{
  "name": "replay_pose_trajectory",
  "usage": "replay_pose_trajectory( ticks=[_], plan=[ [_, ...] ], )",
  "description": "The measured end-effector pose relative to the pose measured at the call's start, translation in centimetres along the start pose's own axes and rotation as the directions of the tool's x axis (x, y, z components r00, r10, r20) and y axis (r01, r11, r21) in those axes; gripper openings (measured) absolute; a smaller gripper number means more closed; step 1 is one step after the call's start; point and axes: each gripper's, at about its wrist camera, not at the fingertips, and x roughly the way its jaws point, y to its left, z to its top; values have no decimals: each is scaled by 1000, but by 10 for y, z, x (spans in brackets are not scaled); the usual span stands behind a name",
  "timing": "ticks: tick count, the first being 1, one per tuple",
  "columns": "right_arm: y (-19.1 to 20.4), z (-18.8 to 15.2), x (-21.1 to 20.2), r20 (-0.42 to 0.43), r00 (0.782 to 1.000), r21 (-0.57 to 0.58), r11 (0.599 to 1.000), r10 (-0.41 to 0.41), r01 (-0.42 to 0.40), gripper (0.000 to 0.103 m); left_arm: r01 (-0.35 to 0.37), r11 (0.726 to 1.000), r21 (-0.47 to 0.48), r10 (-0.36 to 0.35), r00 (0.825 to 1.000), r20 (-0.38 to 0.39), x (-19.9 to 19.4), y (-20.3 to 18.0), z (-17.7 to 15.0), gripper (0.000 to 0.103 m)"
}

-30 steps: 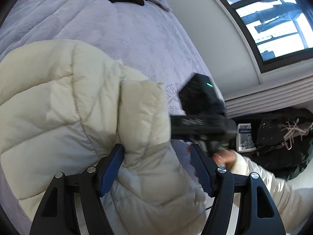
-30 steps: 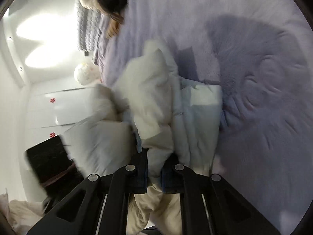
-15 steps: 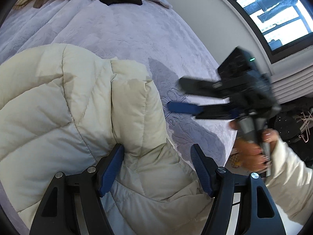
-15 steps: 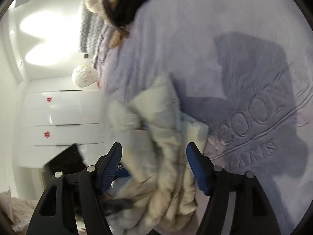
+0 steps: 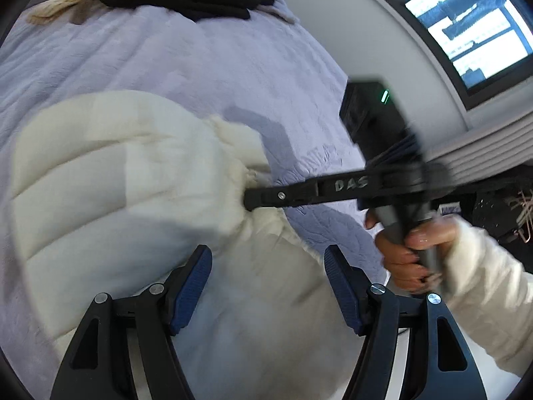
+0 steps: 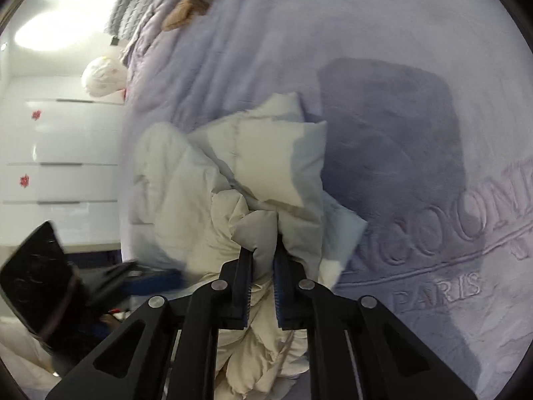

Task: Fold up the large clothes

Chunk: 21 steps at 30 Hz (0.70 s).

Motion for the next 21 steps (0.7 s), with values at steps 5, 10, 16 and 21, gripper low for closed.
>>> replay_pose_trajectory(
  ticks=[5,10,16,21],
  plan=[
    [-13,-3,9,0,1000,5,1000,1,-1,11,3,994,-112,4,998,63,-57,47,-13,70],
    [-10,-7,11,5,1000,9,1000,4,-4,11,160,912,-377,-141,987,78,-78,131,-33,70],
    [-4,-8,18,15,1000,28,999,22,-22,11,313,834,-453,-308,947,88,-46,170,-47,70],
    [-12,-12,19,23,999,44,998,35,-36,10,242,883,-403,-255,967,23,-23,161,-43,80]
  ],
)
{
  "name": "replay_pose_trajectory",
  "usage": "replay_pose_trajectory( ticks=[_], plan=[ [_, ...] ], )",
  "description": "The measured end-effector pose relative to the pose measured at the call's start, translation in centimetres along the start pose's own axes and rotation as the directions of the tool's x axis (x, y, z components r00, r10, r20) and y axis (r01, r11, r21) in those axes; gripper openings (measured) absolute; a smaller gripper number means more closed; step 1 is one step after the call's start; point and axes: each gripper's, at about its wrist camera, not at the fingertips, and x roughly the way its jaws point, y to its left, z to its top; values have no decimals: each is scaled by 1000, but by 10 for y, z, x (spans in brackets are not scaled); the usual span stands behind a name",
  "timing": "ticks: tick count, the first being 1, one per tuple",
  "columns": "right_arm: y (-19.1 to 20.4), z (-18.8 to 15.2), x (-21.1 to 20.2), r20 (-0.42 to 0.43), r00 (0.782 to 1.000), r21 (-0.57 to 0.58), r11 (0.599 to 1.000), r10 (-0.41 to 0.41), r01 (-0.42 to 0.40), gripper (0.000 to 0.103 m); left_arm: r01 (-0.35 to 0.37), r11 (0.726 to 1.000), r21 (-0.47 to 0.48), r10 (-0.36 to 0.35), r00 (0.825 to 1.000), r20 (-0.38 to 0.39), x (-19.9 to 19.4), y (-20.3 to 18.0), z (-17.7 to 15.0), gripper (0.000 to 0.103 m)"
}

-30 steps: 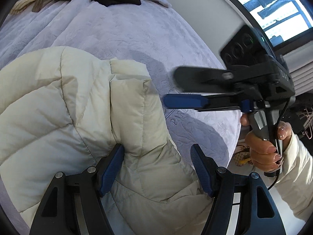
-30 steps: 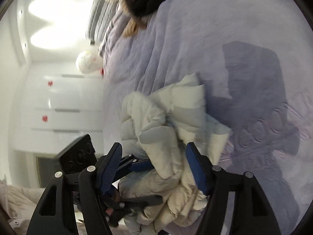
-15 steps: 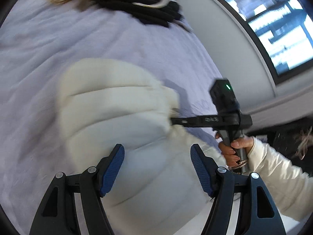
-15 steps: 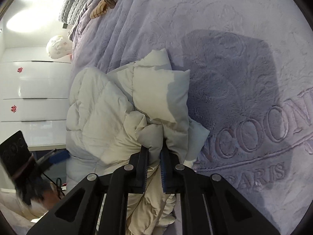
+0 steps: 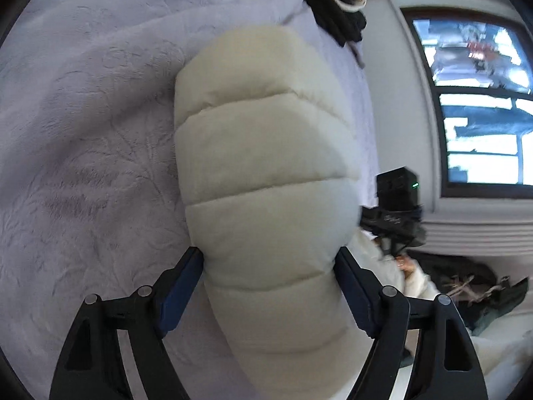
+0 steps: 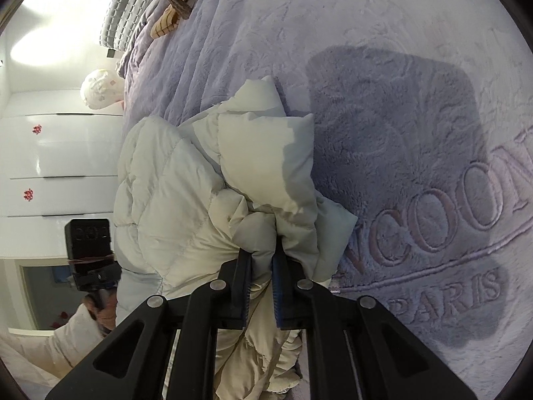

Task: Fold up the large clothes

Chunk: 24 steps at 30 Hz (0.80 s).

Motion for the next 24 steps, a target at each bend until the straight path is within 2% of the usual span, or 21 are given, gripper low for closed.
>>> replay_pose_trajectory(
  ticks=[2,4,7,9,13,14,15,16,17,18,22,24],
  plan=[
    [-1,-1,-1,3,1000,6,1000,1,-1,10,-38,999,22,38,999,1,6,-10,1,86],
    [-3,-2,0,6,1000,13,1000,2,-2,10,-92,995,43,92,996,7,16,-20,3,88],
    [-1,-5,-2,6,1000,21,1000,-10,10,10,-210,976,59,209,978,16,29,-34,3,92],
    [4,-6,-6,7,999,28,999,-34,33,10,-259,964,62,258,966,25,32,-40,3,92],
    [19,-10,-23,15,996,57,994,-94,93,15,-315,946,76,312,949,45,33,-51,0,92],
    [21,-12,-28,18,995,67,993,-95,93,25,-320,944,76,318,947,48,34,-53,0,92],
    [24,-14,-36,24,996,81,993,-85,83,50,-325,943,72,322,945,49,34,-54,0,92],
    [27,-15,-43,31,997,84,994,-70,68,67,-332,941,69,329,943,50,34,-55,0,92],
    [30,-17,-49,36,997,81,995,-67,63,95,-340,938,67,337,940,52,34,-57,1,92],
    [34,-19,-55,41,997,71,995,-71,68,100,-345,936,66,342,938,53,35,-59,1,92],
    [40,-25,-64,20,998,36,998,-53,52,103,-363,929,69,359,931,59,30,-59,-2,92],
    [34,-28,-56,-30,999,30,998,-45,46,103,-368,927,68,364,929,62,35,-64,-3,92]
  ],
)
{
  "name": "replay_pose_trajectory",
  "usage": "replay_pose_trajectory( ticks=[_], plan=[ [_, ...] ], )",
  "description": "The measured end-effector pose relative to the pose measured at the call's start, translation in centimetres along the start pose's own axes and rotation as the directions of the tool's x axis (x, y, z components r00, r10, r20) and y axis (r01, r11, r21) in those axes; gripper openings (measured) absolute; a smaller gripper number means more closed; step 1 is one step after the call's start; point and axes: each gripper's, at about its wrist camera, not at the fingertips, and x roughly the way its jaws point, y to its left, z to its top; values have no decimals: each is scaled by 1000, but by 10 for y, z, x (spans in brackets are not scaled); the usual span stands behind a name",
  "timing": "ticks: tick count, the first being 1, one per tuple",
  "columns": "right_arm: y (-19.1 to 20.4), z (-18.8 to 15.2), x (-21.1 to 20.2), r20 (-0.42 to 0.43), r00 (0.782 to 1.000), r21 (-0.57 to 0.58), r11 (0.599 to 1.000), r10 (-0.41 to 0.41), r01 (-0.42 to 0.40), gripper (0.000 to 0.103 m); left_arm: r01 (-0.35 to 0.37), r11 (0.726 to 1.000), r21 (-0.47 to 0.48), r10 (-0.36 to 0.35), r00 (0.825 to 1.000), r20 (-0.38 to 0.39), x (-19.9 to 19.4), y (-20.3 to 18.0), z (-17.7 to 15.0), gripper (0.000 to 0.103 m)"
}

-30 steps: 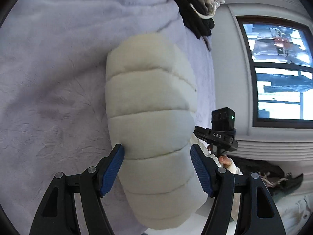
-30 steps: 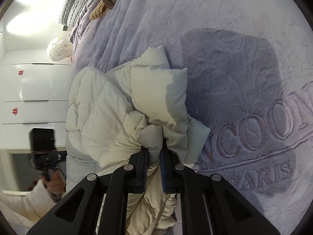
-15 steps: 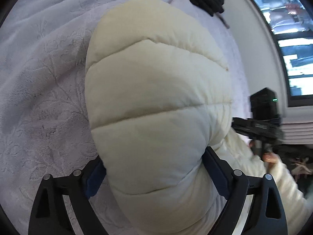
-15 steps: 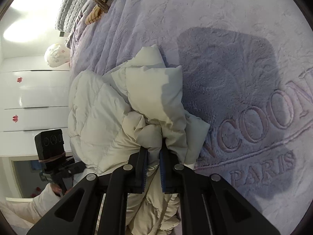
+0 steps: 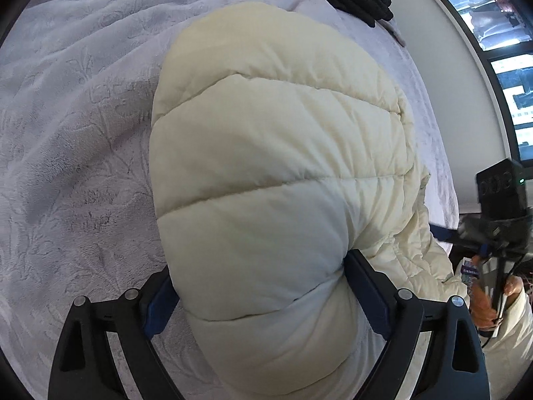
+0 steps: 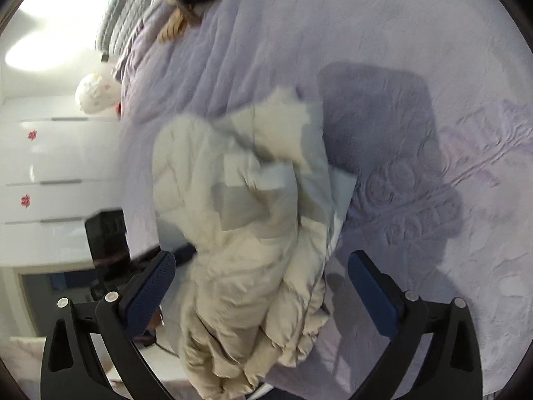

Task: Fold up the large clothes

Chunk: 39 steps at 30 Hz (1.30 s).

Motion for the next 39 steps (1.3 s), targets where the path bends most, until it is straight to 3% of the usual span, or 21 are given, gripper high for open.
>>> replay_pose_trajectory(
  ticks=[4,9,16,20,23,26,28,32,34,36,39],
  plan=[
    [-16,-2,25,-83,997,8,1000,7,-6,103,-2,1000,-1,2,1000,2,-1,-3,-1,93],
    [-25,2,44,-119,992,-6,999,30,-31,103,-2,1000,0,2,1000,7,2,-4,-2,93],
    [-26,17,66,-105,989,-8,994,108,-109,103,28,1000,-6,-28,999,19,5,4,-4,93],
    [-18,18,67,-99,990,-23,994,100,-103,103,76,997,-24,-75,997,21,9,17,-8,93],
    [4,7,72,-97,984,-44,987,147,-152,103,98,995,-20,-98,995,25,9,23,-10,93],
    [22,1,85,-125,983,-84,985,137,-148,103,108,994,-19,-108,994,16,9,29,-11,93],
    [23,1,94,-125,984,-73,988,129,-139,103,106,994,-19,-106,994,14,9,30,-11,93],
    [21,2,89,-64,978,0,980,197,-198,102,118,993,-25,-118,993,18,9,32,-11,93],
    [22,-1,86,-51,977,13,978,206,-206,97,126,992,-22,-125,992,21,9,34,-10,93],
    [19,-3,84,-44,982,34,983,182,-180,72,129,991,-19,-129,991,18,11,38,-10,93],
    [17,-7,79,-37,977,53,977,211,-209,62,122,993,-1,-122,992,18,10,38,-10,92]
  ],
)
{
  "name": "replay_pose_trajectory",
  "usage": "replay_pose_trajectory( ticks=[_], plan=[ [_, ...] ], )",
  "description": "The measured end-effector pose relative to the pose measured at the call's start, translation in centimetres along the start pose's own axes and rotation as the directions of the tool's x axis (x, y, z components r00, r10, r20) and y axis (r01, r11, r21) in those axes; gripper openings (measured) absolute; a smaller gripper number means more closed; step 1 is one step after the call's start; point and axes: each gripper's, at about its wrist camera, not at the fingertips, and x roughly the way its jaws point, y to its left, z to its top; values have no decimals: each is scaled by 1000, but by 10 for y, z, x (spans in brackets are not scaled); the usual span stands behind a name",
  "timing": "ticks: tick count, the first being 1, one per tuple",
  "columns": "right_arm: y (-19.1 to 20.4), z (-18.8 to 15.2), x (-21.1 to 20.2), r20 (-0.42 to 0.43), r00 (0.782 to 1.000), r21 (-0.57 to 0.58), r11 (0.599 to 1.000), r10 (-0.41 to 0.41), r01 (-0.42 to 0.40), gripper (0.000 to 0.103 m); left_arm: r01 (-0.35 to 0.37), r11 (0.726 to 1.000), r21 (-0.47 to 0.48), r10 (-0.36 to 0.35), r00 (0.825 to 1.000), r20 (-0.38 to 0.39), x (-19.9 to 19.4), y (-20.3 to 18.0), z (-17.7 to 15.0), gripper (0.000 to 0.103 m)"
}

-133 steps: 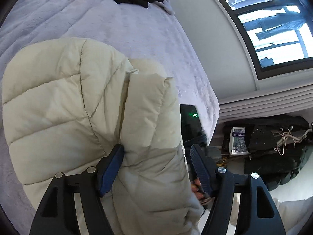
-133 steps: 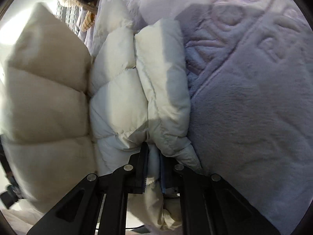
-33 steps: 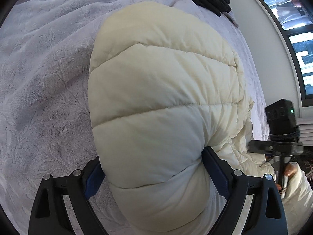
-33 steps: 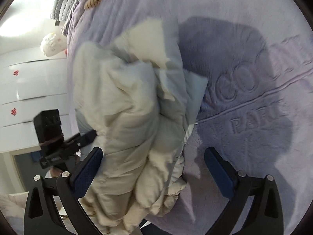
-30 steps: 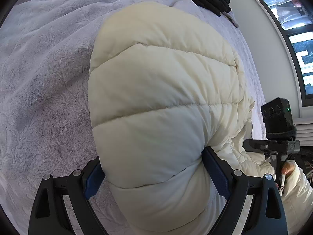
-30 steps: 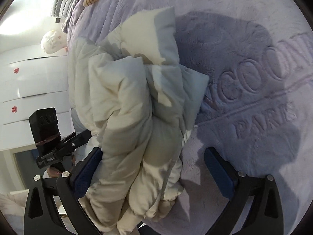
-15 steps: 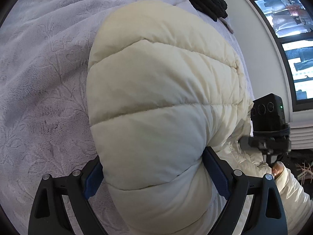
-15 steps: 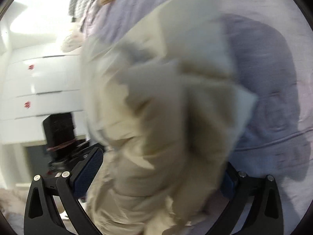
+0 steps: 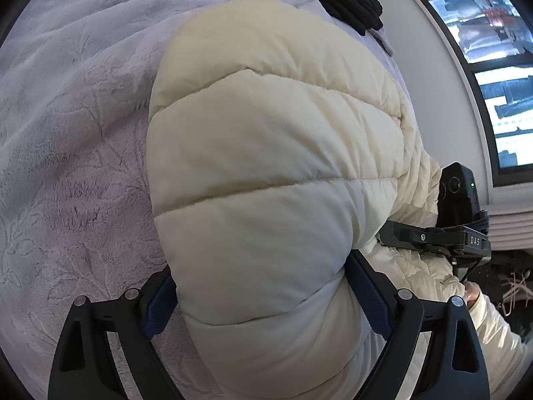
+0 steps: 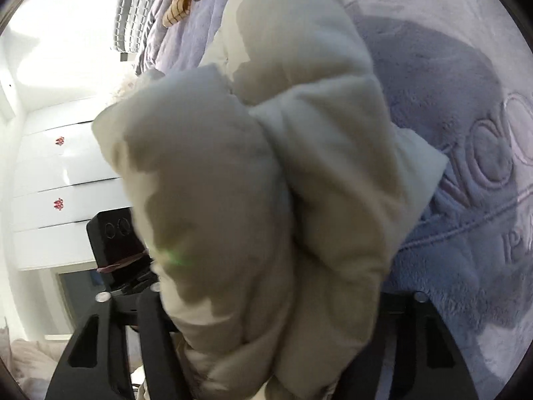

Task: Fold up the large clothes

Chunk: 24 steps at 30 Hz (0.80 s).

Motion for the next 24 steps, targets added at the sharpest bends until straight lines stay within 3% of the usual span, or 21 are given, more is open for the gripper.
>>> replay_pose_trajectory(
  ticks=[5,15,21,24],
  plan=[
    [15,-5,0,3,1000,-8,1000,-3,3,55,16,1000,14,-16,1000,16,-11,-2,-3,84],
    [82,-8,15,-12,1000,-71,997,14,-15,55,67,998,7,-67,992,105,-80,28,-3,83],
    [143,10,71,-52,998,-152,988,31,-39,55,23,999,-35,-16,980,197,-142,83,6,83],
    [169,38,115,-73,996,-173,983,48,-60,55,-6,997,-76,24,971,236,-170,119,18,83]
  ],
)
